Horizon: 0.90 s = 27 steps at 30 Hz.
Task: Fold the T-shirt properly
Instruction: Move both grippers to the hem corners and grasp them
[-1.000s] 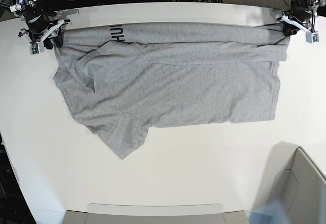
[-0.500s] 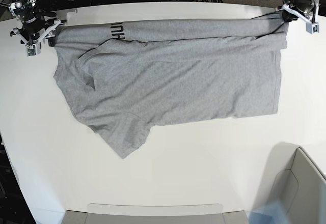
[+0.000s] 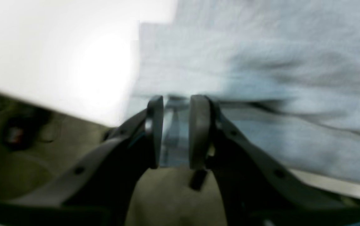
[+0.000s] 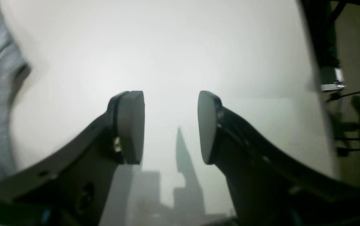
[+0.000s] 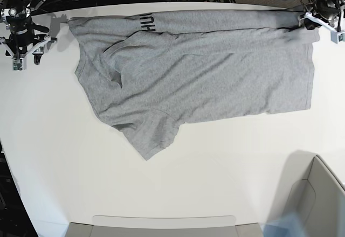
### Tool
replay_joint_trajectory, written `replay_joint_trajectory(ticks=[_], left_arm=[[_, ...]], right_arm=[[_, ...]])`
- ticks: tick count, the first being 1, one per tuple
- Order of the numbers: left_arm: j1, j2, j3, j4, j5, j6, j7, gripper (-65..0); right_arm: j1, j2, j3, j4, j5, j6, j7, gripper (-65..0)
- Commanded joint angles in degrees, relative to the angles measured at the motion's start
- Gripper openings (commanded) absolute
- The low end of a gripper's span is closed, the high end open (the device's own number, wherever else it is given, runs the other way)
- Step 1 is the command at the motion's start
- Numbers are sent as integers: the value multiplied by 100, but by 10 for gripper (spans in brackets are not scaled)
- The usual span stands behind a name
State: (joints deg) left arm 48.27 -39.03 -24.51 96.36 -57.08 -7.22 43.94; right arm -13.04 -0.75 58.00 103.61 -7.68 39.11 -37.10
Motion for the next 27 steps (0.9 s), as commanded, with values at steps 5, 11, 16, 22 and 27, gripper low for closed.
replay_joint_trajectory(ticks=[5,11,16,22,27], left_arm=[[-23,-111,-94,109,-20,50,-12,-490],[30,127,-498,514,-28,-100,-364,-491],[-269,733,-1034,742,-28,-1322,-680,-492],[-1772,979,-806,707,271,-1682,349,-492],[-2897,1296,-208,681,1457,-1682,1078,-492]], right_arm=[[280,-131,-2,122,8,89,137,-375],[517,-158,-11,263,-142,89,145,-375],[702,-158,-494,263,-142,89,145,-375],[772,-166,-1778,263,-150,89,128,-376],[1159,-342,-2507,193,-273,89,119,-376]])
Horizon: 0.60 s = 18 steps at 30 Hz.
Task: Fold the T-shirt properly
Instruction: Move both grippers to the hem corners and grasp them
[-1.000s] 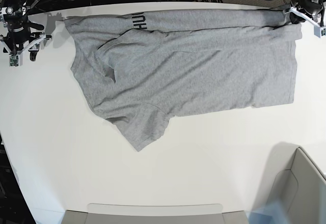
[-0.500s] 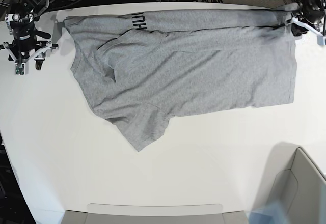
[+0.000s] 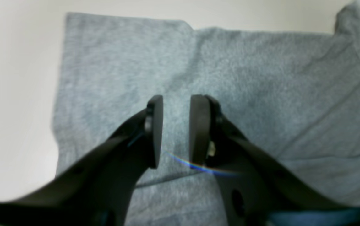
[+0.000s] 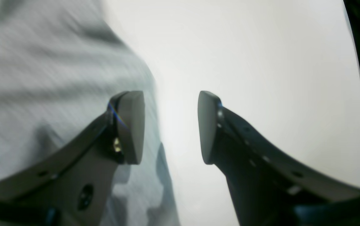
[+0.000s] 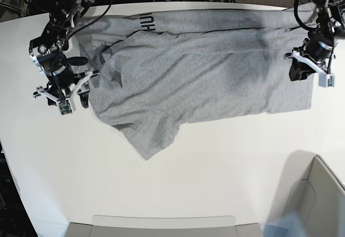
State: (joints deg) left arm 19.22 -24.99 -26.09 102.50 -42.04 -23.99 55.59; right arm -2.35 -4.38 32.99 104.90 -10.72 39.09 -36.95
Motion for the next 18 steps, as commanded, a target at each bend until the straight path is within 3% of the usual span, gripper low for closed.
replay_joint_trajectory(ticks=[1,5,9,18], left_arm=[[-160,-28,90,58,270,-6,-16,-492],[-538,306,512,49,1246,-6,54,-492],[-643,561,644,49,1835,-14,63,-492],[-643,640,626,49,2064,-23,63,-492]], right_arm=[[222,-58,-183,-68,-128,91,104,-376],[793,-226,-754,-824,-972,91,104,-376],[1417,-410,-860,-1712,-1332,91,104,-376],[2103,-226,-877,-3655,-1350,91,130,-376]])
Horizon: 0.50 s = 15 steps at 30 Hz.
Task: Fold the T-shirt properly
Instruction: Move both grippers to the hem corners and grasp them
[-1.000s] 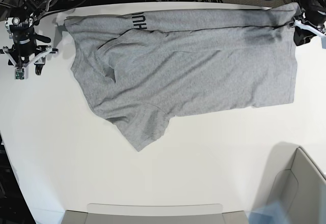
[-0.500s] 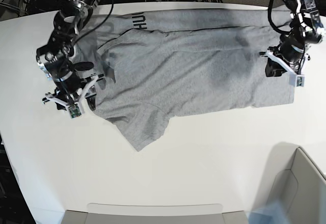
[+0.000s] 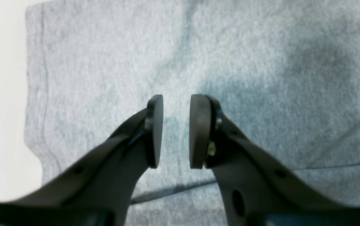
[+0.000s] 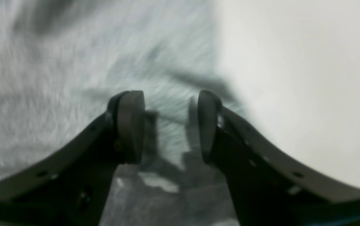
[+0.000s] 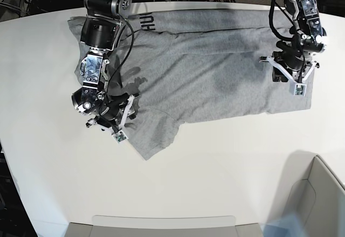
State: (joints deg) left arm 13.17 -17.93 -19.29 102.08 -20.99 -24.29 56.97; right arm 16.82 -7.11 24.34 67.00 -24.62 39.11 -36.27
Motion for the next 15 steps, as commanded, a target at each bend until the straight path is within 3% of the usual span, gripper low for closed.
replay_joint_trajectory(ticks=[1,12,15], left_arm=[[-38,-66,-54,91,-41,7,-75,-492],[-38,-75,-80,91,-41,7,-66,-492],[-38,-75,-80,91,-41,7,-66,-492]], right_arm=[[142,56,-12,135,40,89,54,-376],[-1080,373,32,1181,40,89,10,-376],[-1361,408,32,1585,102,89,-254,-376]])
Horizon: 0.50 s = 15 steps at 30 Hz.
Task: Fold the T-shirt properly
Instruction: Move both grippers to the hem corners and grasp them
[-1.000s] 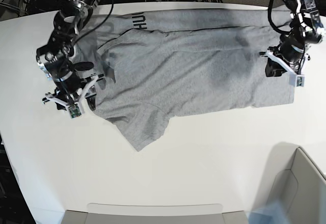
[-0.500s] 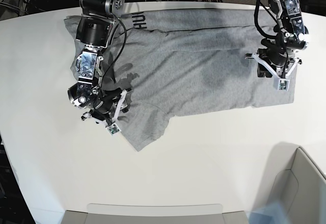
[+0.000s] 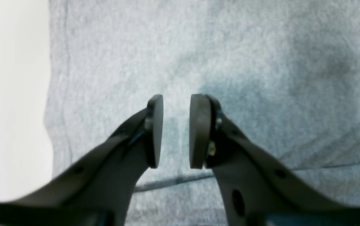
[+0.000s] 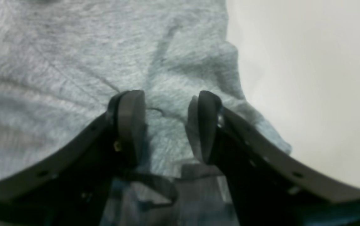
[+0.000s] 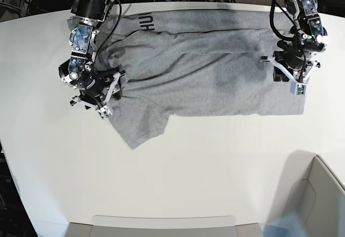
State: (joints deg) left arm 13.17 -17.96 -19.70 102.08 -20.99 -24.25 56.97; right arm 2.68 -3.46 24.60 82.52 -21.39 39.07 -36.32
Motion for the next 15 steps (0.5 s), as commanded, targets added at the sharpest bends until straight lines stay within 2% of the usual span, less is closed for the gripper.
replay_joint_trajectory(ticks=[1,4,9,12,15], left_arm=[[-38,-73,-38,91,-41,3,-66,-492],[-38,-73,-3,91,-41,3,-66,-492],[-38,-73,6,91,-41,3,-66,-492],[-38,-73,6,91,-41,3,-66,-492],[-38,-73,6,91,-41,3,-66,-492]], right_arm=[[27,26,6,139,-222,93,-267,-376],[71,-27,-3,447,-169,93,-259,-376],[528,-98,-29,772,306,93,-311,-373],[1011,-71,-38,473,279,93,-399,-372],[1688,52,-20,-274,279,93,-760,-372]])
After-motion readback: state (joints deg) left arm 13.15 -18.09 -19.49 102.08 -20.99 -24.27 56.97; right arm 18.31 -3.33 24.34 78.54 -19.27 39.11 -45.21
